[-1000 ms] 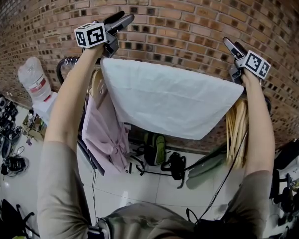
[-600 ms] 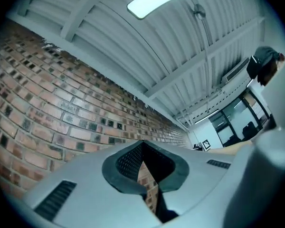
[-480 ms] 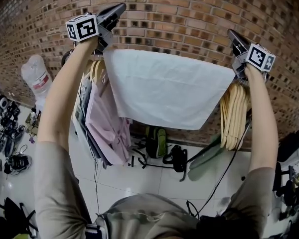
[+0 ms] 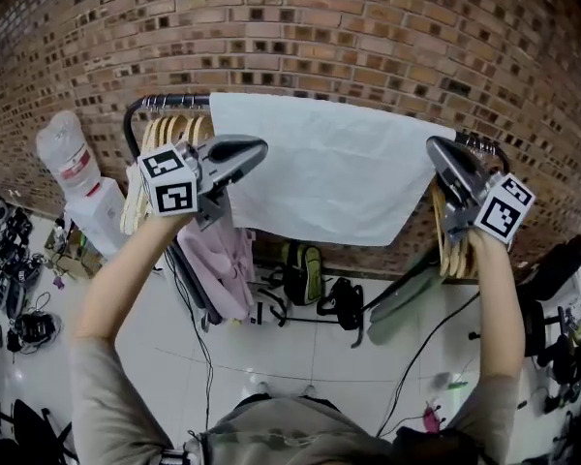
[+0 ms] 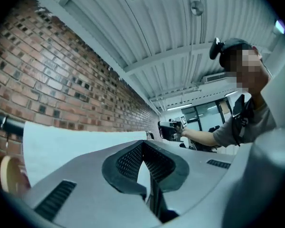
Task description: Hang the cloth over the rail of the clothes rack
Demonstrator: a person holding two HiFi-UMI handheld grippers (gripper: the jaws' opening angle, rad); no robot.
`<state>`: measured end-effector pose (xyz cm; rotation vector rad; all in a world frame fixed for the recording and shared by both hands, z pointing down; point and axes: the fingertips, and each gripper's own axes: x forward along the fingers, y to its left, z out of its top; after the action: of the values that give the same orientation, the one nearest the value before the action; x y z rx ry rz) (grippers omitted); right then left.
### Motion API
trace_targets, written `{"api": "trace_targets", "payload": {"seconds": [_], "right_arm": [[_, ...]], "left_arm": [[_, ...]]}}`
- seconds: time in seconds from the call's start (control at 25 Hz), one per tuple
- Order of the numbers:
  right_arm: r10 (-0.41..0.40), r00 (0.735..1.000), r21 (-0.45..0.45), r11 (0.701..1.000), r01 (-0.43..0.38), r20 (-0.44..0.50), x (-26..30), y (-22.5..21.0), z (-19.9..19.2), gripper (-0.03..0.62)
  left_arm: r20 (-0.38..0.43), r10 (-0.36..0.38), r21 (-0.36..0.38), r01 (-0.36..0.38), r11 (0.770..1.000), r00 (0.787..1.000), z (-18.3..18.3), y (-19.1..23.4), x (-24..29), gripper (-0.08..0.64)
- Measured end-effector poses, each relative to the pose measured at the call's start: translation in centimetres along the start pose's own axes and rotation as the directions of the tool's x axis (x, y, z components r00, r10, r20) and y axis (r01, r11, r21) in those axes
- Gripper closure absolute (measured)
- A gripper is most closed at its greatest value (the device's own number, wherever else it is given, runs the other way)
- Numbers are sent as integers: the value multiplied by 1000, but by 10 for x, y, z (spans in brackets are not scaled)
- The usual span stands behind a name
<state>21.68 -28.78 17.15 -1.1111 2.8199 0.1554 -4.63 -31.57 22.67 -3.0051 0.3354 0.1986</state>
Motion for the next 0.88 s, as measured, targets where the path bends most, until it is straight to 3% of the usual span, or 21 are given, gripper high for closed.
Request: {"api": "trace_targets", "payload": {"seconds": [0.12, 0.2, 0.32, 0.44, 0.56, 0.68, 0.8, 0.88], "right_arm": [[77, 997, 146, 986, -75, -6, -27, 51, -52, 581], [80, 997, 218, 973, -79, 3, -46, 73, -77, 581], [72, 996, 179, 982, -60, -61, -63, 112, -111, 581], [31, 987, 110, 994, -13, -159, -76, 157, -157, 581], [-24, 989, 40, 999, 30, -146, -109, 194, -175, 581], [9, 995, 89, 996, 0, -97, -140, 233, -178, 581], [53, 996, 140, 989, -43, -69, -161, 265, -181, 581], [36, 996, 149, 988, -24, -78, -174, 280, -190, 581]], "left_arm": [[-72, 7, 5, -6, 1000, 997, -42, -51, -13, 554], [-76, 29, 10, -28, 1000, 997, -49, -71, -19, 554], [-20, 80, -31, -81, 996, 997, -52, -98, -30, 554], [-38, 150, 6, -150, 989, 988, -65, -137, -47, 554], [-37, 209, -36, -211, 977, 977, -83, -187, -62, 554], [-58, 253, -113, -258, 960, 966, -100, -236, -77, 554], [-82, 292, -124, -301, 946, 953, -112, -275, -87, 554], [-85, 306, -127, -315, 941, 948, -115, -297, -91, 554]]}}
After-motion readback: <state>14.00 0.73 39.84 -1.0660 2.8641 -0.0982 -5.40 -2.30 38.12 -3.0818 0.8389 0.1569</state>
